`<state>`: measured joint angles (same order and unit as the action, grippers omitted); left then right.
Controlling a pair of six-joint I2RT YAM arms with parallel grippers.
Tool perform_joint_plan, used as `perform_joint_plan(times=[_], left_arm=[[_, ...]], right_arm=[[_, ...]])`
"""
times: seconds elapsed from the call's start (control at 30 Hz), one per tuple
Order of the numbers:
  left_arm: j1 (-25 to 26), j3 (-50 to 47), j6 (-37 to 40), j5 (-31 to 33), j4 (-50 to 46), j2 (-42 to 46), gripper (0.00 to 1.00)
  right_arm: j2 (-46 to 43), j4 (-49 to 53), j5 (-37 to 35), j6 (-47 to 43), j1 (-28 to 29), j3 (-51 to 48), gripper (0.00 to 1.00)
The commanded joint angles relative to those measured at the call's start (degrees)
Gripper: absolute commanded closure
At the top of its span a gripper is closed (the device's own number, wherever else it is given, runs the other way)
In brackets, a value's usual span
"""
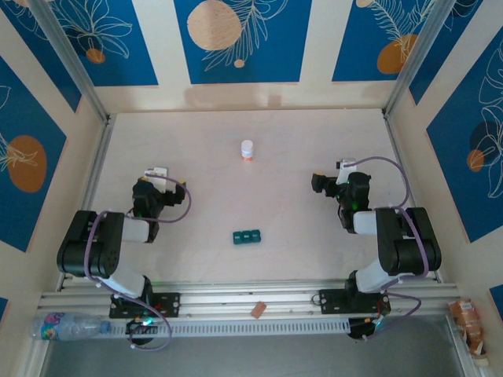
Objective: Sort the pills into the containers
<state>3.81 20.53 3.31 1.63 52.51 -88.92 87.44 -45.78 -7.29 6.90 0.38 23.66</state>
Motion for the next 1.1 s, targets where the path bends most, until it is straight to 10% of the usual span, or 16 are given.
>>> perform_joint_plan(times=[0.0, 0.23, 0.4, 0.57, 1.07], left_arm=[[-0.21, 1.91, -1.18, 1.69, -3.69, 2.92, 0.00], [-0.25, 6.92, -2.07, 4.01, -18.50, 11.05, 0.00], [-0.28, 10.92, -6.96, 1.83, -28.52, 16.90, 0.00], [-0.26, 14.35, -16.33, -2.18, -37.53, 21.70, 0.00], [3.56, 17.53, -26.80, -11.41, -57.86, 33.25, 0.00]], right_arm=[[-2.45, 1.25, -3.06, 0.12, 0.32, 0.36, 0.01], [-9.53, 21.56, -11.84, 3.70, 1.33, 8.70, 0.01], [-10.56, 53.69, -16.21, 27.95, -2.50, 24.39, 0.01], [-9.52, 60.27, -0.16, 31.59, -5.22, 29.85, 0.01], [-7.26, 74.76, -6.90, 14.68, 34.10, 35.24, 0.05]])
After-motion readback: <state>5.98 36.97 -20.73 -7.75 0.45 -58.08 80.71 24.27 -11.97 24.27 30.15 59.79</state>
